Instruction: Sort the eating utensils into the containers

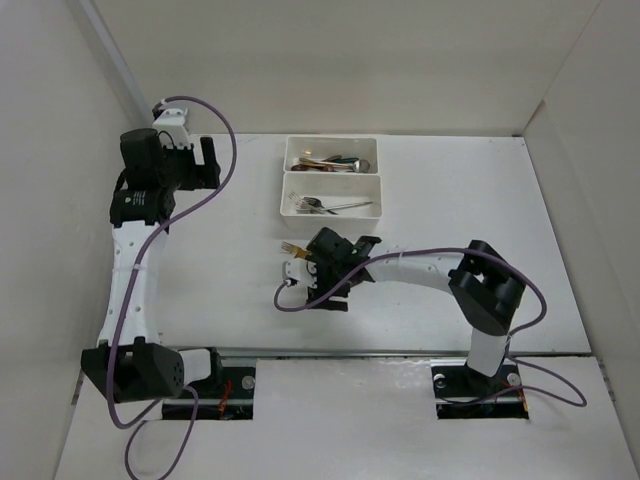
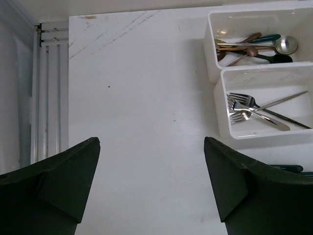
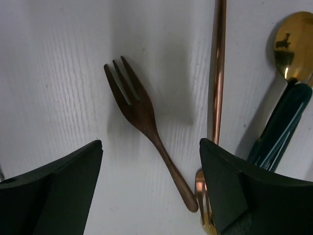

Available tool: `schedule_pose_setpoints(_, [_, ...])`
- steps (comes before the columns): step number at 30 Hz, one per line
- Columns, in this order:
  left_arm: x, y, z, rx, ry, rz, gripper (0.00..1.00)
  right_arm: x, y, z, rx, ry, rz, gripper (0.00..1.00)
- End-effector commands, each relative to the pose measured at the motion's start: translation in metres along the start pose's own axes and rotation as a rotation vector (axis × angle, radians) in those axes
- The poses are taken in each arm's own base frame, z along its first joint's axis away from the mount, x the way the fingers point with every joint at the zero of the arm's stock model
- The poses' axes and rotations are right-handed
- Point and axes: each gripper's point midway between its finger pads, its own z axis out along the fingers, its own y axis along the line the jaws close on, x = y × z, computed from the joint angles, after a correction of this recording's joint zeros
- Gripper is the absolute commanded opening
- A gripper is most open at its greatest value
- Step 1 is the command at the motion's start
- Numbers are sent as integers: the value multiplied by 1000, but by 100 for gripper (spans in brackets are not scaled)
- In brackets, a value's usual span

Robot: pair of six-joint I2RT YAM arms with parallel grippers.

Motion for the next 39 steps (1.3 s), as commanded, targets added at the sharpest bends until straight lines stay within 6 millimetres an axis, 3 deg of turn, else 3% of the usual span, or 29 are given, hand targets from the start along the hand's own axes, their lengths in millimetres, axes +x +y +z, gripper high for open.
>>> schedule_pose_setpoints(1, [-17, 0, -26, 12, -86, -21, 85, -19, -5, 0, -22, -52, -40, 85])
schedule_pose_setpoints(6, [-19, 7, -36, 0, -111, -50, 85, -13, -10, 25, -28, -4, -13, 81])
schedule_pose_setpoints(16, [-28, 22, -42, -32, -141, -70, 85, -4, -14, 57, 48, 89, 43, 44])
schedule_pose_setpoints(17, [-27, 26, -43, -42, -141, -74, 85, -6, -11, 58, 49, 102, 33, 35])
schedule_pose_setpoints(22, [-32, 31, -41, -51, -145, -76, 85, -6, -3, 64, 19, 100, 27, 15])
schedule_pose_setpoints(24, [-32, 31, -41, -51, -145, -76, 85, -17, -1, 59, -2, 60, 34, 5])
schedule_pose_setpoints(29, [-30, 35, -38, -59, -137, -82, 85, -77, -11, 17, 7, -114, 27, 1])
schedule_pose_setpoints(33, [-28, 34, -35, -49, -128, -85, 85, -140, -20, -50, 38, -322, 0, 1])
schedule_pose_setpoints(37, [-28, 38, -36, -58, -129, -88, 85, -180, -56, -125, 98, -524, 9, 1])
schedule_pose_setpoints(39, [-28, 38, -36, -58, -129, -88, 85, -187, -93, -162, 216, -588, 25, 1])
